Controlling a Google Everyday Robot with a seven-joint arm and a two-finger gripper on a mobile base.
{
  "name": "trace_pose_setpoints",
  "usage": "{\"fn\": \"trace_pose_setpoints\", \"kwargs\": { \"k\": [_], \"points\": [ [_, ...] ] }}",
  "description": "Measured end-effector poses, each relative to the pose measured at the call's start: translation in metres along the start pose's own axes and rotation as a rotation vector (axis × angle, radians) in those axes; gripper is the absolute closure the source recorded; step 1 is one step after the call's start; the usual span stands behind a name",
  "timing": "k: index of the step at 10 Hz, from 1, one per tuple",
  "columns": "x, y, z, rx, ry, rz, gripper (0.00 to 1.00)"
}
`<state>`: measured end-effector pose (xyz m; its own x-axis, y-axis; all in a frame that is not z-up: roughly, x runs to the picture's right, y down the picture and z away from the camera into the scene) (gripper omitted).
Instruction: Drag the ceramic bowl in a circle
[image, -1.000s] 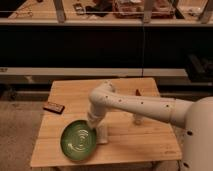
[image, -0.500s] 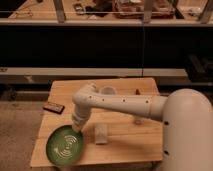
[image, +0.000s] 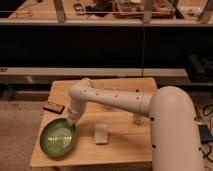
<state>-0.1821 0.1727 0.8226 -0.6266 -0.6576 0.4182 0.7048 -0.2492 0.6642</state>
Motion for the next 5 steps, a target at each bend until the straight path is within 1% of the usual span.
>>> {"fn": "trace_pose_setpoints", "kwargs": {
  "k": [2,3,5],
  "points": [
    [-0.003,0.026,-0.002,-0.021,-0.001,0.139,1.0],
    [-0.01,0.039,-0.004,-0.035,-0.006,0.199,1.0],
    [-0.024,0.058,-0.014,-0.055,-0.009,0.247,1.0]
  ]
}}
